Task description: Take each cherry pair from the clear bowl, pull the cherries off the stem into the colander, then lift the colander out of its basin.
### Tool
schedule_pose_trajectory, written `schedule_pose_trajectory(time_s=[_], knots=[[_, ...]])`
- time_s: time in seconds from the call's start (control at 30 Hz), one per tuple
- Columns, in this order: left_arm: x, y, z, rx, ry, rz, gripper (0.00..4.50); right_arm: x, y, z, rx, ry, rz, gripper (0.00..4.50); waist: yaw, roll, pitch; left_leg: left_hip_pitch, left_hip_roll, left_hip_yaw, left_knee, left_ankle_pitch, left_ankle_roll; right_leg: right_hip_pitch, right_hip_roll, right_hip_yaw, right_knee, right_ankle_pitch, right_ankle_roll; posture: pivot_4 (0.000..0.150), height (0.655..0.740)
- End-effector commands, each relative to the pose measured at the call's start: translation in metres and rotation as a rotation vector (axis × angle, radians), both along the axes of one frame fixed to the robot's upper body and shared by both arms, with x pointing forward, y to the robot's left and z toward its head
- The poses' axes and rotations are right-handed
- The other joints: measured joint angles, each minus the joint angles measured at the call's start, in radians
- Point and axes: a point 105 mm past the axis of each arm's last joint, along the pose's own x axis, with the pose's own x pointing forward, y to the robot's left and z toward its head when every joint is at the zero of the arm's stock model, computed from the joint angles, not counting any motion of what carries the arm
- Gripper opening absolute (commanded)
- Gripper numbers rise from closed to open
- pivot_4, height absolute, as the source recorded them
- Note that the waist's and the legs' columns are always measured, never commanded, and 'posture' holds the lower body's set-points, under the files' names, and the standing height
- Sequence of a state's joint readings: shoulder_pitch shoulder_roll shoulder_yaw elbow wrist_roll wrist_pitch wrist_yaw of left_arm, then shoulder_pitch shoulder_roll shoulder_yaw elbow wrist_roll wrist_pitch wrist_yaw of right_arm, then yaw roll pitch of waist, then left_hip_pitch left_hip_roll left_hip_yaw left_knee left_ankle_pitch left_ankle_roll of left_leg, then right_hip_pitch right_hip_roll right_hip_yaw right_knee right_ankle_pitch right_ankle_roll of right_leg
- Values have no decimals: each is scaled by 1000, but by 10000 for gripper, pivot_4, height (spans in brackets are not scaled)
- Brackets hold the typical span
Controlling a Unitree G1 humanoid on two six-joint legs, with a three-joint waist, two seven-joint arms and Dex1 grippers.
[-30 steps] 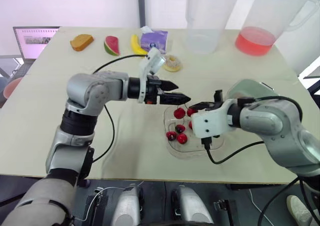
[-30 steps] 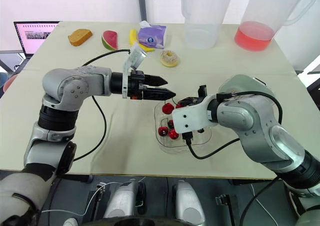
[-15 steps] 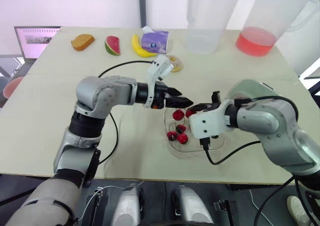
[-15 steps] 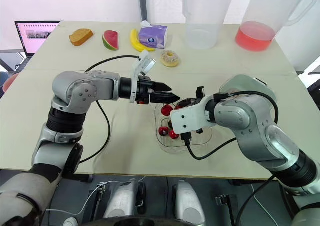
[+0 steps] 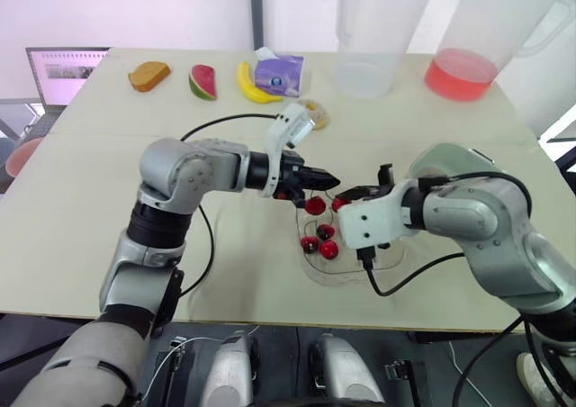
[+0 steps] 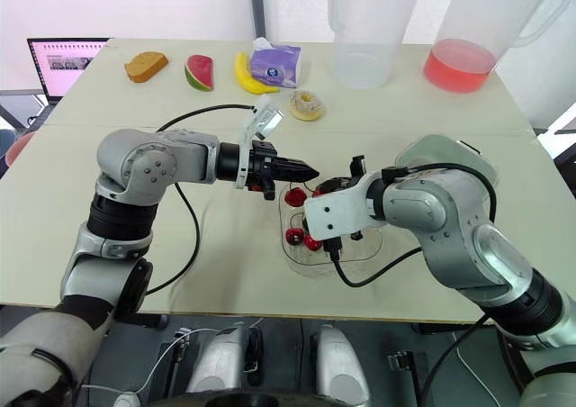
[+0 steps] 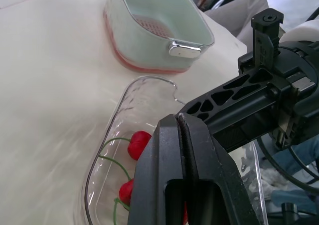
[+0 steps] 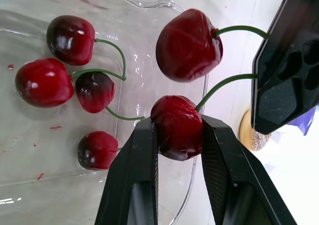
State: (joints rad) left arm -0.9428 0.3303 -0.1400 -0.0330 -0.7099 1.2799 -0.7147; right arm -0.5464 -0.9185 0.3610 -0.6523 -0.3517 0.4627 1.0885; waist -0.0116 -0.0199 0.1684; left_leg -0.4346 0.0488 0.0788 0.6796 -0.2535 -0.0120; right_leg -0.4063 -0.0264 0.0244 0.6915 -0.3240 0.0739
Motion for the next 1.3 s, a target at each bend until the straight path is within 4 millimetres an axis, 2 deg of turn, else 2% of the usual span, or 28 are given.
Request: schedule_pose_trajectory(time_s=[0.03, 0.1, 0.13, 0.3, 0.47, 0.57, 0.7, 0.87, 1.07, 1.3], knots=[[-5, -1, 9, -35, -24, -23, 432, 0, 4, 16, 44, -60, -1, 7721, 0, 0, 0, 0, 0, 0, 0, 0, 0, 0, 0, 0, 0, 0, 0, 1500, 7400], [-5, -2, 10, -42, -31, -26, 0, -1, 4, 17, 66, -47, -13, 17210, 0, 0, 0, 0, 0, 0, 0, 0, 0, 0, 0, 0, 0, 0, 0, 1500, 7400], [-4, -2, 11, -45, -38, -26, 0, -1, 4, 17, 75, -40, -20, 20243, 0, 0, 0, 0, 0, 0, 0, 0, 0, 0, 0, 0, 0, 0, 0, 1500, 7400], [0, 0, 15, -66, -60, -15, 0, -1, -5, 19, 154, 41, -104, 44623, 1, 0, 0, 0, 0, 0, 0, 0, 0, 0, 0, 0, 0, 0, 0, 1500, 7400], [0, 9, 24, -59, -197, -67, 0, -4, -23, 28, 371, 253, -238, 44623, 0, 0, 0, 0, 0, 0, 0, 0, 0, 0, 0, 0, 0, 0, 0, 1500, 7400], [-4, 13, 30, -47, -323, -131, 0, 0, -25, 34, 538, 360, -296, 44623, -4, 1, 0, 0, 1, 0, 0, 0, 0, 0, 0, 0, 0, 0, 0, 1500, 7400], [-13, 19, 36, -45, -452, -211, 0, 2, -23, 34, 658, 471, -309, 44623, -1, 1, 0, 0, 0, 0, 0, 0, 0, 0, -1, 0, 1, 0, 0, 1500, 7400], [-21, 24, 35, -59, -477, -237, 0, -2, -10, 38, 735, 572, -273, 44623, 1, 1, 0, 0, 0, 0, 0, -3, 5, 0, -1, 0, 1, 0, 0, 1500, 7400], [-19, 28, 36, -77, -480, -212, 0, -6, 8, 45, 779, 638, -227, 44623, -1, 1, 0, 0, 0, 0, 0, -4, 6, 0, -1, 0, 1, 0, 0, 1500, 7400], [-19, 29, 37, -95, -483, -209, 0, -6, 13, 49, 819, 683, -242, 44623, 0, 1, 0, 0, 0, 0, 0, -4, 7, 0, -1, 0, 1, 0, 0, 1500, 7400]])
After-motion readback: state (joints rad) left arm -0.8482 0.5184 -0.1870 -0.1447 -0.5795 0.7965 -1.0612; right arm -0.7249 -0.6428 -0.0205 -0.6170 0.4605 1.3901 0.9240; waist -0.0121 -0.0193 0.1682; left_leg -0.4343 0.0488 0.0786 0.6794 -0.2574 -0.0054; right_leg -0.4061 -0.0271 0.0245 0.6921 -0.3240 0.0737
